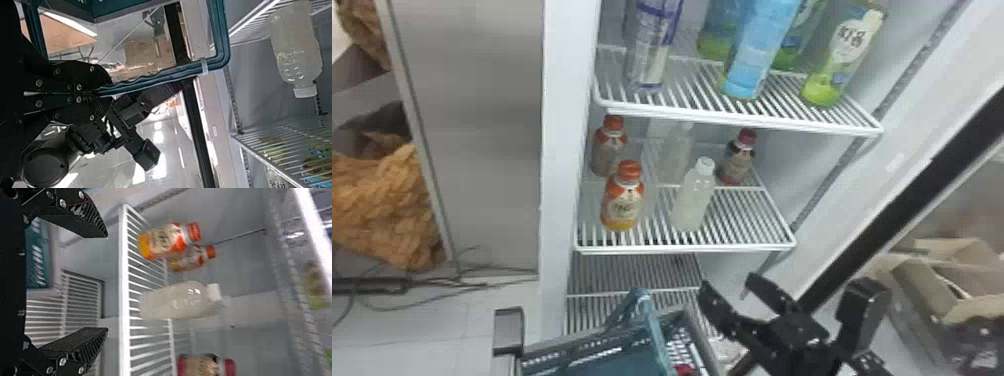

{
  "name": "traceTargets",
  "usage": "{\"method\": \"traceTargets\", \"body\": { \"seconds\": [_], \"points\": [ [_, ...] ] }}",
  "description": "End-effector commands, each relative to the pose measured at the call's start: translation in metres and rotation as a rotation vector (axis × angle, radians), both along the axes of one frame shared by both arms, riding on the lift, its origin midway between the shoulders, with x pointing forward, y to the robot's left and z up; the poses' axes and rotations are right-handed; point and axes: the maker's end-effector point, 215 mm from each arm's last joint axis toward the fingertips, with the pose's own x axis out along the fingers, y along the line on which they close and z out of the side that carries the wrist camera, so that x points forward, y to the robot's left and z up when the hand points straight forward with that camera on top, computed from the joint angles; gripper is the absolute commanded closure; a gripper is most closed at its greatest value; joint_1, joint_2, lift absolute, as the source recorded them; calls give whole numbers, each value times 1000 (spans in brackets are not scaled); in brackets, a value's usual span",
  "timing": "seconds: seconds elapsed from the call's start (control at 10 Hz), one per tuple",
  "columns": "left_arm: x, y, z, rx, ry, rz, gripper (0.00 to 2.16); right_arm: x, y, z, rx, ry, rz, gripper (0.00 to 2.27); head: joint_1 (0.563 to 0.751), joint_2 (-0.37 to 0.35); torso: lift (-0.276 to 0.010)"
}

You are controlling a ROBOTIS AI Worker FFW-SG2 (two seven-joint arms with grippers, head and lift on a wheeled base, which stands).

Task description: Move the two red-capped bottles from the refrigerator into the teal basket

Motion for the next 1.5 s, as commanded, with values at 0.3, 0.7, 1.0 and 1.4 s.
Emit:
{"method": "traceTargets", "body": {
  "seconds": [0.3, 0.7, 1.0, 1.4],
  "points": [
    [-4, -3, 1, -2, 2, -13, 1128, 50, -52, 61, -37, -319, -147, 56, 695, -350, -228],
    [-6, -4, 2, -7, 5, -17, 1128, 85, -82, 83, -33, -514, -251, 38, 695, -350, -228],
    [-10, -7, 3, -9, 5, -31, 1128, 116, -97, 80, -55, -558, -296, 45, 695, -350, -228],
    [-10, -8, 4, -13, 6, -33, 1128, 165, -116, 72, -140, -550, -316, 65, 695, -350, -228]
  ]
}}
